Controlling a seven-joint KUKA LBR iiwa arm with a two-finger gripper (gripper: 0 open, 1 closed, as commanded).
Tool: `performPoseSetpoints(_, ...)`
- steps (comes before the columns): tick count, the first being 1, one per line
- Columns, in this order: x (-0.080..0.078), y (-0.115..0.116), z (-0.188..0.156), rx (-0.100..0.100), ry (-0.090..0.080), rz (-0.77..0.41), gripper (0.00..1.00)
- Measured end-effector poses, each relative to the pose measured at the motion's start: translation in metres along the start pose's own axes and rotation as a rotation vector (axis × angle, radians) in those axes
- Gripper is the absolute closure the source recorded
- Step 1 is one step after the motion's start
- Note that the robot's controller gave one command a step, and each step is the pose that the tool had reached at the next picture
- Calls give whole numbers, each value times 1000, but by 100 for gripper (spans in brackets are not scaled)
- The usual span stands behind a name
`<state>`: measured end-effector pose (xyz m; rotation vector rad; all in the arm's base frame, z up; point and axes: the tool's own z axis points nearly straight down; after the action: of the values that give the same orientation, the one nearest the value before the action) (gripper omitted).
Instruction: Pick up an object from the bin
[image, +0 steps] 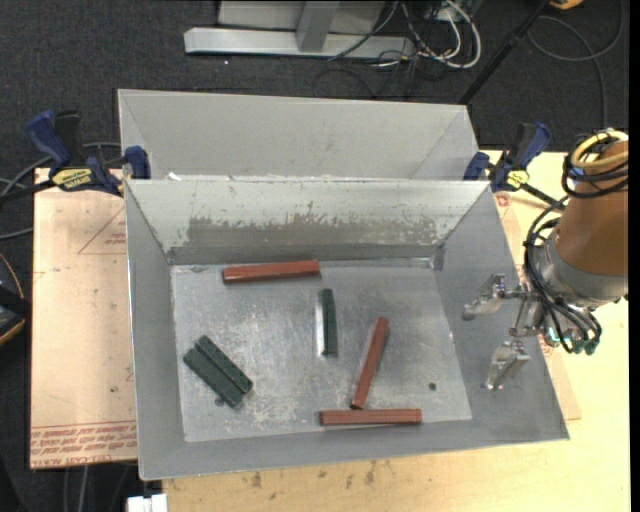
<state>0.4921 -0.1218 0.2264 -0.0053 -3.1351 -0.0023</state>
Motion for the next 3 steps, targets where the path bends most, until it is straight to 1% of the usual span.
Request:
performPoseSetpoints(1, -2, 1, -4, 1, -7, -4, 0)
performPoseSetpoints(2, -6, 27, 41, 2, -10, -141, 0)
performPoseSetpoints(3, -15, 74, 62, 2, -7, -394, 0)
